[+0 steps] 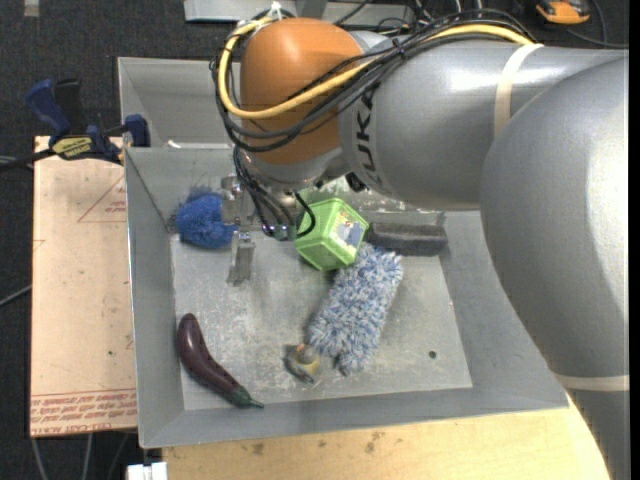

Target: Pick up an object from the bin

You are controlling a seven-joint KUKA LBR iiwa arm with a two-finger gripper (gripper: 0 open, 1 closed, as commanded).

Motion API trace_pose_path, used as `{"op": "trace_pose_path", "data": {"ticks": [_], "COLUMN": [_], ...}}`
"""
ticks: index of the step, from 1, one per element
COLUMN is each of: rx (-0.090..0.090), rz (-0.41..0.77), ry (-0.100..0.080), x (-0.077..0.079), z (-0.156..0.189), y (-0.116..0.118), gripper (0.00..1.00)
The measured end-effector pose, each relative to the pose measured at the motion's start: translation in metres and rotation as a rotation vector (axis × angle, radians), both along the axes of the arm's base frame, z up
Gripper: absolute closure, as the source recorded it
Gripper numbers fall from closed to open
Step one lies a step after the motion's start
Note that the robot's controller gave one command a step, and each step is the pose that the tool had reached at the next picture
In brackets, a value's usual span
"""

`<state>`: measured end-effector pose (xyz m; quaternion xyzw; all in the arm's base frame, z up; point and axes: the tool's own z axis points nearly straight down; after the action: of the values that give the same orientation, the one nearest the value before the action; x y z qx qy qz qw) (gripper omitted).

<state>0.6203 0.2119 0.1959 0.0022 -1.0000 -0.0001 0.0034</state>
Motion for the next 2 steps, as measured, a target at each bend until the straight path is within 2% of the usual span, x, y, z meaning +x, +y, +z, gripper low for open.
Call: {"op": "trace_pose_path", "data": {"ticks": [1, 2], "rx": [0.001, 0.003], "rz": [-0.004, -0.104], "ry": [-0.008, -0.012], "x": [0.002, 0.016], "z": [0.006, -0.055], "y": [-0.001, -0.001], "gripper": [0.00, 0.00]}}
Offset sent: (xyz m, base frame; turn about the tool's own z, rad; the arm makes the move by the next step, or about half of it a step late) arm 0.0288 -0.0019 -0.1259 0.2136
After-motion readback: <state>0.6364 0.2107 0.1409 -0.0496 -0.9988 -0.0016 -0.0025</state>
